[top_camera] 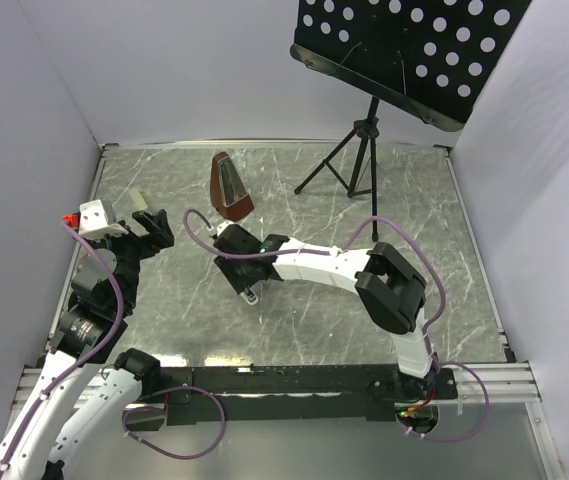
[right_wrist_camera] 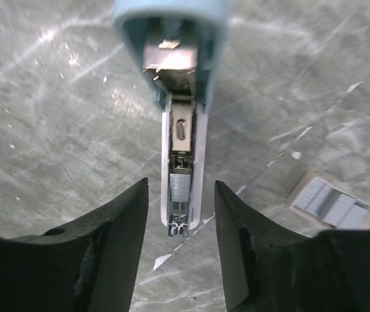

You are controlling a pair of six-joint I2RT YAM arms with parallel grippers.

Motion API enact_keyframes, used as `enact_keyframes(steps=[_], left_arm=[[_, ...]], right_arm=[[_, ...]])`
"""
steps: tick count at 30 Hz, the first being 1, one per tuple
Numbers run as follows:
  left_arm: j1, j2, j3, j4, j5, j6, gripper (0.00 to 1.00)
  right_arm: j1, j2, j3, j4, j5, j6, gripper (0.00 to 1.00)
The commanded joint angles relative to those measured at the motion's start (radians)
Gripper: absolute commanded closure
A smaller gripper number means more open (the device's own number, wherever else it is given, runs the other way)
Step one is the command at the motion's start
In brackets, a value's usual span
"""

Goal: Load the staples into the stapler

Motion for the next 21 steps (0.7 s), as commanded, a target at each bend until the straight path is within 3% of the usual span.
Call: enact_keyframes(steps=[1,21], left_arm=[[-0.004,-0.006,-0.005,0.036,-0.001,0.002,0.03],[-0.004,-0.008,-0.004,0.034,-0.007,0.002,0.03]], right_arm=[[-0.026,-0.08,0.025,0.039,0.026,-0.002,0.44],[-0.049,0.014,0.042,0.053,0.013,-0.012,0.43]])
